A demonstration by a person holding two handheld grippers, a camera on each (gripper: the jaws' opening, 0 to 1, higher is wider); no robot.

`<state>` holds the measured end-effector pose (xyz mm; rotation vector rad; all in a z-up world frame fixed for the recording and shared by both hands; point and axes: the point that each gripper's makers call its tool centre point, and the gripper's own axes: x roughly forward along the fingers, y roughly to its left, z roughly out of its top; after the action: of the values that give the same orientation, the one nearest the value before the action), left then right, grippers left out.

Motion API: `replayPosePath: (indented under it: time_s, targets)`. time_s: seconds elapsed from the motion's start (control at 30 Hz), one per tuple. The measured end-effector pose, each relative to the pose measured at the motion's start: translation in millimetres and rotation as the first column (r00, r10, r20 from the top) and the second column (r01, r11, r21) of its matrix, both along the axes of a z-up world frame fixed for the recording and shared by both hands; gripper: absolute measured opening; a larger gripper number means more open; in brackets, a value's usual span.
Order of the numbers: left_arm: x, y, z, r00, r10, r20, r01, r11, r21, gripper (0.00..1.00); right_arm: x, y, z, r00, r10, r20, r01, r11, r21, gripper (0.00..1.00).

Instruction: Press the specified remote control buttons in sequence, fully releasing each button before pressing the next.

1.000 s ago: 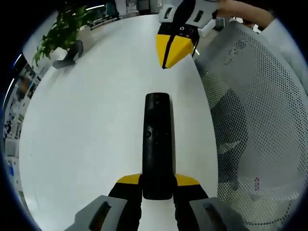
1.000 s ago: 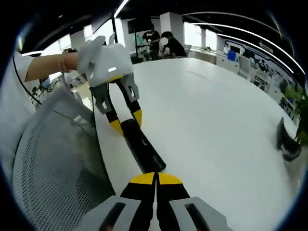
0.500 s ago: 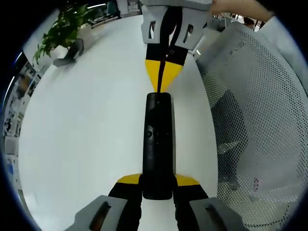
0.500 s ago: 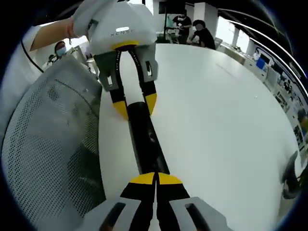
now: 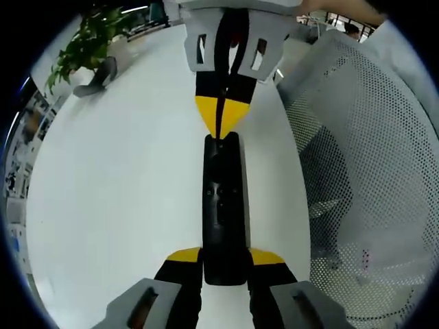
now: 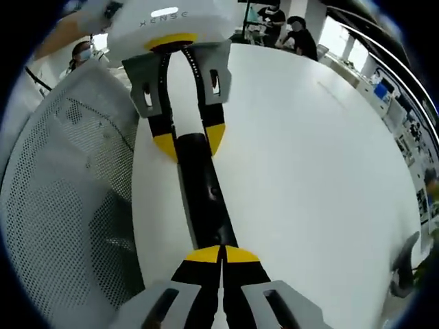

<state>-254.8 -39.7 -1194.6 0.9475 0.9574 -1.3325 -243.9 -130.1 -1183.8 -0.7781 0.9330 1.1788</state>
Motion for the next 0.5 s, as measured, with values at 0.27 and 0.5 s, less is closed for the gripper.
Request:
replayPosePath:
  time_s: [0.27, 0.5]
  targets:
    - [0.2, -0.9, -0.3, 1.000, -0.006, 0.000, 0.006, 1.000, -0.004, 0.24, -2.3, 6.0, 10.1, 1.000, -0.005, -0.029, 0.009, 0.991, 0.136, 0.00]
    - [0.1, -0.9, -0.4, 0.999, -0.034, -0.002, 0.034, 0.999, -0.008, 0.24, -9.2, 5.8, -0.6, 0.996, 0.085, -0.019, -0.084, 0.995, 0.057, 0.00]
